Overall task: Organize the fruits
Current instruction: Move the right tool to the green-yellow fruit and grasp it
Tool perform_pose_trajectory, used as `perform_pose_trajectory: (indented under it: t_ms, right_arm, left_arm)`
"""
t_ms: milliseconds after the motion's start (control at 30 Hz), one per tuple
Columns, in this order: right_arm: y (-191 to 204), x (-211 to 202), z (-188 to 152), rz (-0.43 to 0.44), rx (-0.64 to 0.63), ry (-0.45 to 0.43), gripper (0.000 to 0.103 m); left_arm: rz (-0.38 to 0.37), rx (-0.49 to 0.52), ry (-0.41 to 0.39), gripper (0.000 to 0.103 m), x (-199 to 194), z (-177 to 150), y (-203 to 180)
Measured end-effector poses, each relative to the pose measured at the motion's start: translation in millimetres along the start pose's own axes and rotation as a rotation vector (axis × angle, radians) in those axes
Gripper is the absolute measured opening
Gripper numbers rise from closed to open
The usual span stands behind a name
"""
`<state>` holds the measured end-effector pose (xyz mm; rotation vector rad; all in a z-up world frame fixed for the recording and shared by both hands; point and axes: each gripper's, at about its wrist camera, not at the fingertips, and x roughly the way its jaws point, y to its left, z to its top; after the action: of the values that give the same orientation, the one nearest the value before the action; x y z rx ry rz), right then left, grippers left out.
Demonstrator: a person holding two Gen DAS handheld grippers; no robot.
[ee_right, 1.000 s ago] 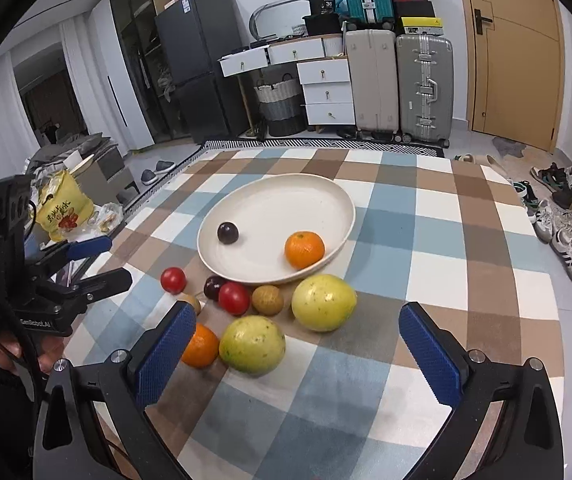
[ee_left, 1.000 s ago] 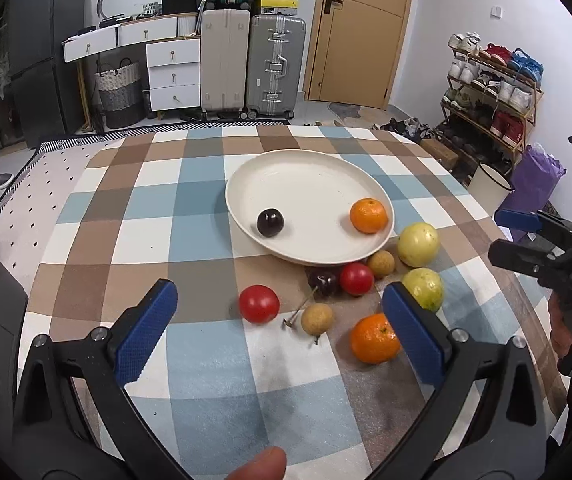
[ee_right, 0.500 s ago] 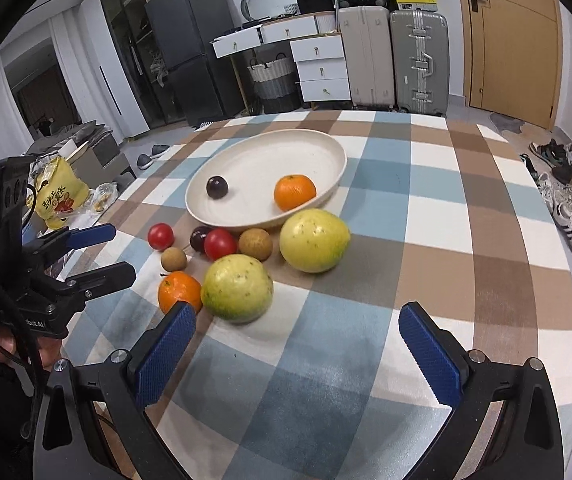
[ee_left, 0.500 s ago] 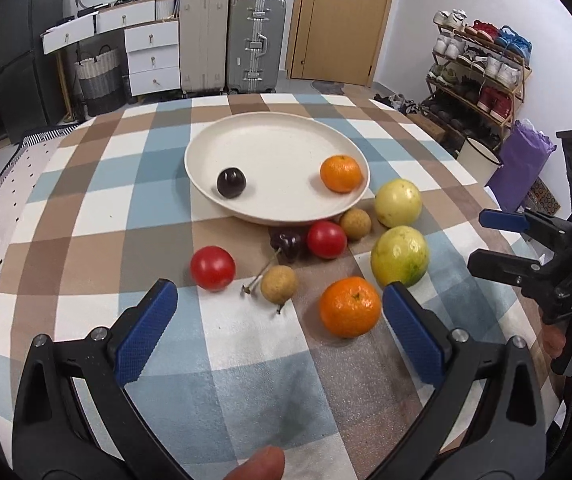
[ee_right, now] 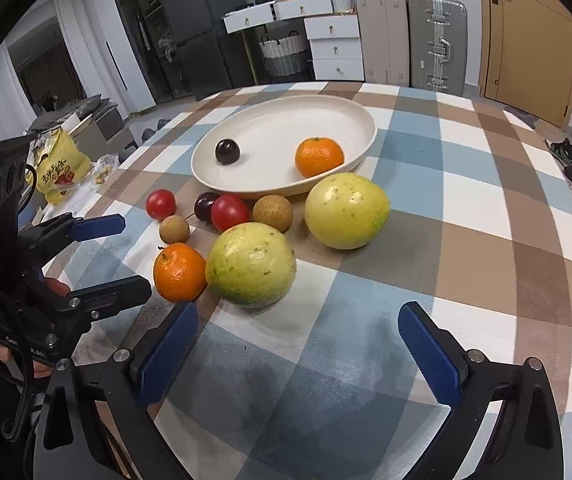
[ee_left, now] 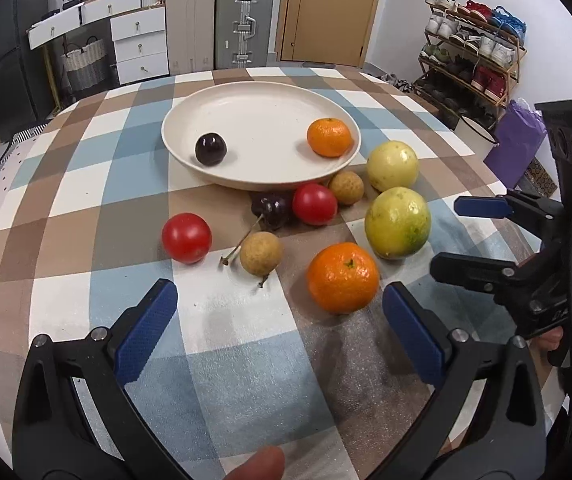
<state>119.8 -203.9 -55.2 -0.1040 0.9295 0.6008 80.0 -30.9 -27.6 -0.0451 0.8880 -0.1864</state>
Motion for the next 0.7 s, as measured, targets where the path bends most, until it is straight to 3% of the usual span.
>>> perform_pose_trajectory:
  t_ms: [167, 300, 700]
  right_arm:
    - [8.1, 12.5, 4.2, -0.008, -0.031, 0.025, 0.101]
    - [12.9, 22.1, 8.2, -0.005, -0.052, 0.046, 0.091]
    - [24.8, 32.3, 18.4, 0.001, -0.104, 0.047, 0.077]
  left_arm:
    - [0.005, 0.015, 0.014, 0.102, 3.7, -2.0, 0.8]
    - [-0.001, -0.007, 0.02, 0.102, 5.1, -2.3, 7.5]
    - [0.014, -0.035, 0.017, 0.102, 2.7, -0.3, 20.1]
